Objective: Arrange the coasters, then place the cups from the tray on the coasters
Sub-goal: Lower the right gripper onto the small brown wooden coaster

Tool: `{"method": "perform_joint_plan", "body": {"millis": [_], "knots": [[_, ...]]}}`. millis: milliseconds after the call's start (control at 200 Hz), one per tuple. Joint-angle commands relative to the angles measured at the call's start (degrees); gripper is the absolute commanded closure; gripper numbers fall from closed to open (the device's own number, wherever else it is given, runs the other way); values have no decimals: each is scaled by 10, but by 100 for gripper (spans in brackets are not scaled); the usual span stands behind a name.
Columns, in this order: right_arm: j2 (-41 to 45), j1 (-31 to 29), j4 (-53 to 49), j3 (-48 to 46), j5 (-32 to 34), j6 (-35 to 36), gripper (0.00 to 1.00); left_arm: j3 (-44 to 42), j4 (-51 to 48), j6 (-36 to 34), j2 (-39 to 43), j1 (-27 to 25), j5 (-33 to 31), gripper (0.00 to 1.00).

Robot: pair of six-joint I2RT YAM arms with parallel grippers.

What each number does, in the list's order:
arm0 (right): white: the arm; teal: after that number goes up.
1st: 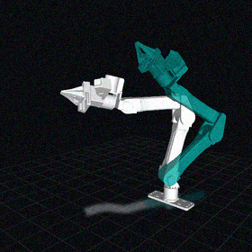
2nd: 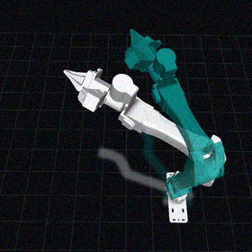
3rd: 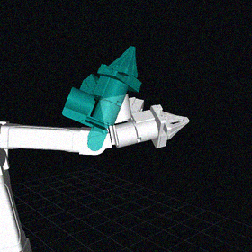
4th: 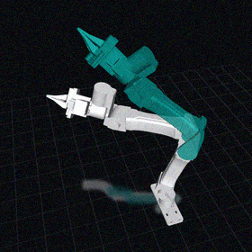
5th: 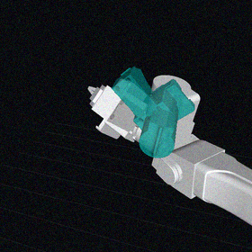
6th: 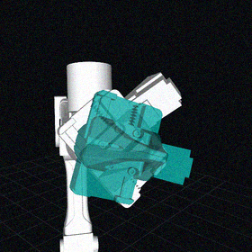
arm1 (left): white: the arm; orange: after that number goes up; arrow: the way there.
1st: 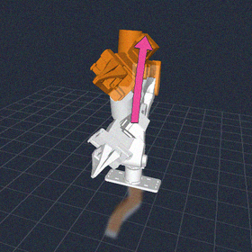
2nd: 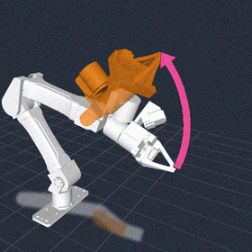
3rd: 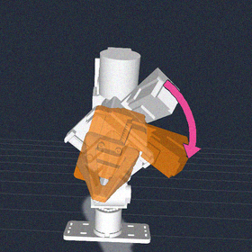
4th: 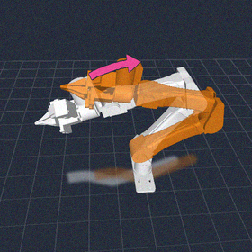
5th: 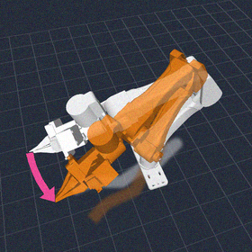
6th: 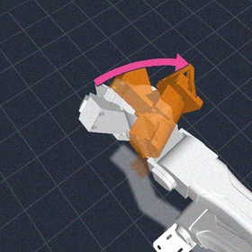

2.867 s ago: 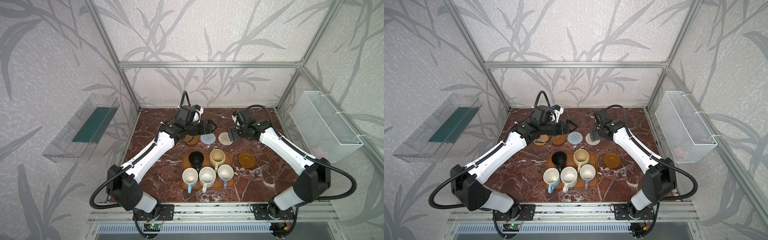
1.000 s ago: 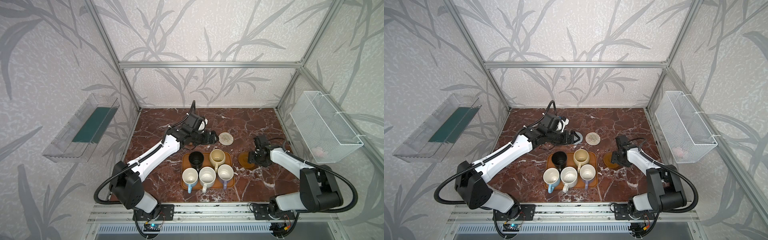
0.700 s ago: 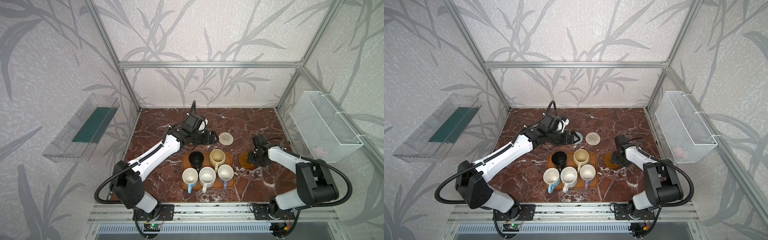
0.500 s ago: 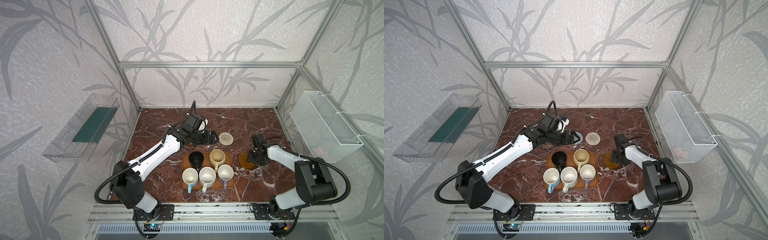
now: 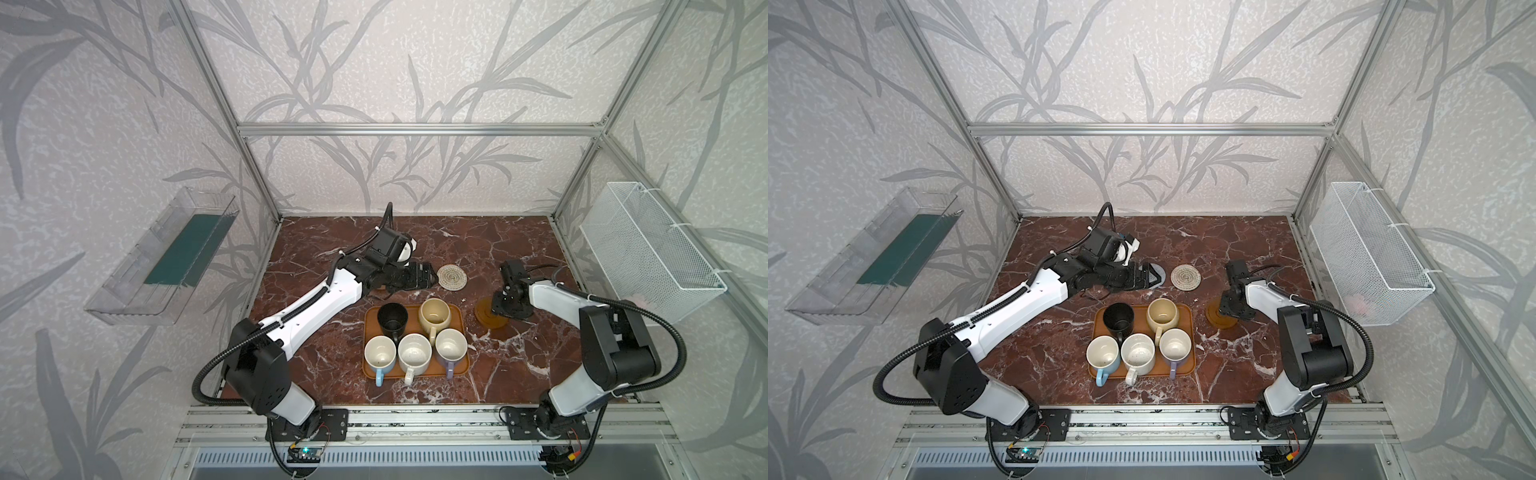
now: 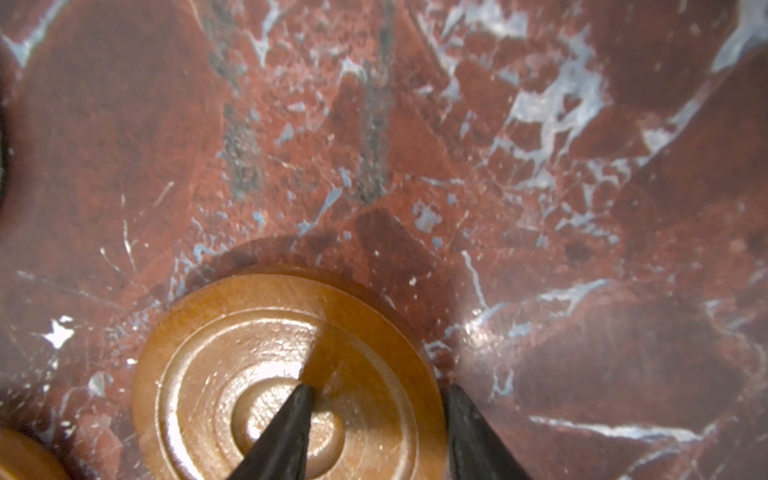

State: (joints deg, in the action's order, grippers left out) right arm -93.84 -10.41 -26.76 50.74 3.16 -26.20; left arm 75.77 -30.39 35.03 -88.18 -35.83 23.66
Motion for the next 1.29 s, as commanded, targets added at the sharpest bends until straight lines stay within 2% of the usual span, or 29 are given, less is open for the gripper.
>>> {"method": "perform_joint_plan", "body": {"millis": [0, 180, 800, 1290], "knots": [[-30, 4, -10, 18, 10, 11, 49, 5, -9, -9, -3, 1, -4, 6], [-59, 14, -10, 51, -8, 26, 49, 7, -11, -6, -3, 0, -5, 6], [-127, 32, -32, 154, 0, 31, 49, 2, 3, 12, -6, 1, -6, 6], [-191, 36, -62, 241, -1, 43, 48, 25, 15, 15, -38, 0, -1, 6]]}}
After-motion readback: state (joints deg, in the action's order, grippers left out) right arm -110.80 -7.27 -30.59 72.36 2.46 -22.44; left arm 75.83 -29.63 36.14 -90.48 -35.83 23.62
